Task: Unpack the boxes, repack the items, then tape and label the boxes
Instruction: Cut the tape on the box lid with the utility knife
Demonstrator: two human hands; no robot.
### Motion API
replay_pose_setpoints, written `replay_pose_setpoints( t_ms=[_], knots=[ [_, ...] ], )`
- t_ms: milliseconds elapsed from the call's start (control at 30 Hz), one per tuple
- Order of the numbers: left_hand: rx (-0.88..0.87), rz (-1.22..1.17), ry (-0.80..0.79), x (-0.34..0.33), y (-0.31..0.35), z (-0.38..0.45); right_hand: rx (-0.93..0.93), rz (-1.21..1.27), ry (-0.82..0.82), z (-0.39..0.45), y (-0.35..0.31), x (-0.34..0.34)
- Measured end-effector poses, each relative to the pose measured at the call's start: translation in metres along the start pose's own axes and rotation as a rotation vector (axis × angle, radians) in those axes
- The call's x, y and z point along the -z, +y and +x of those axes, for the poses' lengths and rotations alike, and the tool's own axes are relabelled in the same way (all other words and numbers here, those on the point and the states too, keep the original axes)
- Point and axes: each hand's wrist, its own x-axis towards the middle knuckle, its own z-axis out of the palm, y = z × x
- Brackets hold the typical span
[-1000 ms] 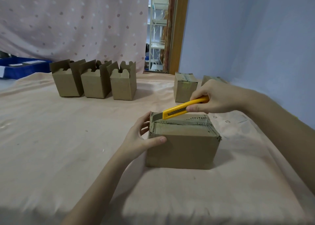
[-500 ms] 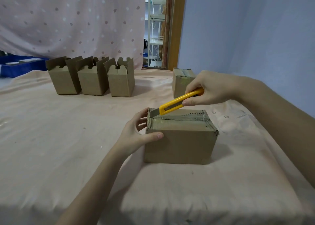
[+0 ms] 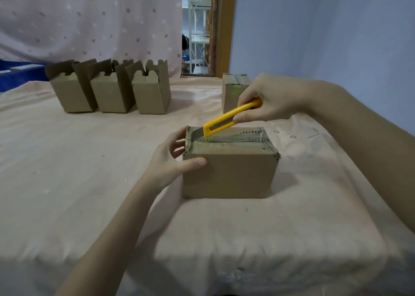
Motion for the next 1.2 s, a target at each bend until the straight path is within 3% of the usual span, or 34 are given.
replay_pose_setpoints(
  t_ms=[200,433,1200],
  knots=[
    [-0.010,0.014,-0.004,0.001,0.001,0.000,0.093,-0.216,-0.073,0.012,-0.013,0.006],
    [-0.017,0.004,-0.024,0.001,0.000,0.001,0.052,-0.103,-0.031,-0.006,0.004,0.010],
    [-0.064,-0.021,-0.034,0.001,0.000,0.002,-0.017,-0.129,-0.067,-0.038,0.028,0.023]
  ],
)
